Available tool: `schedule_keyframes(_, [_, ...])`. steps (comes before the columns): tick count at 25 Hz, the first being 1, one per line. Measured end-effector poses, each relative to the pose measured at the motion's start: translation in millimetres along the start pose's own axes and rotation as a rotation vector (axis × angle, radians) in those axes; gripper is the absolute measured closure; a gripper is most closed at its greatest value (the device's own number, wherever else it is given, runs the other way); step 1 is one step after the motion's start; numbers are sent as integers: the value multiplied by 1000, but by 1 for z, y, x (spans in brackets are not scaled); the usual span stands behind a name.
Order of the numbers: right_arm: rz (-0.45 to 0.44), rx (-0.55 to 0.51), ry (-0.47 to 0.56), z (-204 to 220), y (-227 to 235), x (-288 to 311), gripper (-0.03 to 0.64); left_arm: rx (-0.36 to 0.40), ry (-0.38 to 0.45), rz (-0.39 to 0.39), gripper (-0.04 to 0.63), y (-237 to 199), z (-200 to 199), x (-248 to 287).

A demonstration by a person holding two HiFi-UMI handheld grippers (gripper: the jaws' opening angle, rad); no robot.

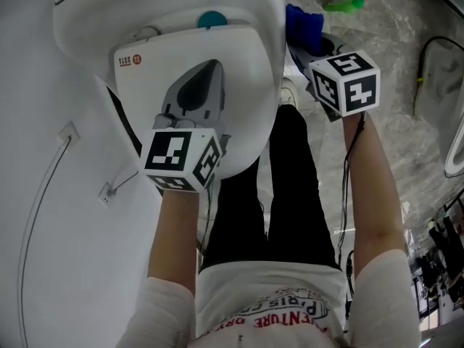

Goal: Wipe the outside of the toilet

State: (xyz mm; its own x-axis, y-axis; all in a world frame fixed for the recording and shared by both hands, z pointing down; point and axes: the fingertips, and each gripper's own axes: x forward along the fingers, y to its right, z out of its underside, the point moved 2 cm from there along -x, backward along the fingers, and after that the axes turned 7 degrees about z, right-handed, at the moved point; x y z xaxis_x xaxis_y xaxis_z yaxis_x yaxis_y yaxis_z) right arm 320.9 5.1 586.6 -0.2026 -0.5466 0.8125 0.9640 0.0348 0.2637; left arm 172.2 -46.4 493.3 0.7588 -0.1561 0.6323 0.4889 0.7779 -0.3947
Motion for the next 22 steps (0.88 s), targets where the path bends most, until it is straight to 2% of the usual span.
schedule_keyframes(8, [56, 8, -72, 69, -24, 5, 545, 95, -23, 101, 588, 9, 17, 0])
schedule_keyframes(13, [60, -85, -113, 99, -39, 2, 546, 153, -51, 148, 588, 24, 29, -5])
schedule_keyframes(20, [54, -181, -113, 131, -64, -4, 546, 155, -84, 181, 588, 51, 64, -15])
schedule_keyframes(22, [44, -170, -112, 145, -73, -7, 546, 162, -93, 193, 588, 59, 74, -18])
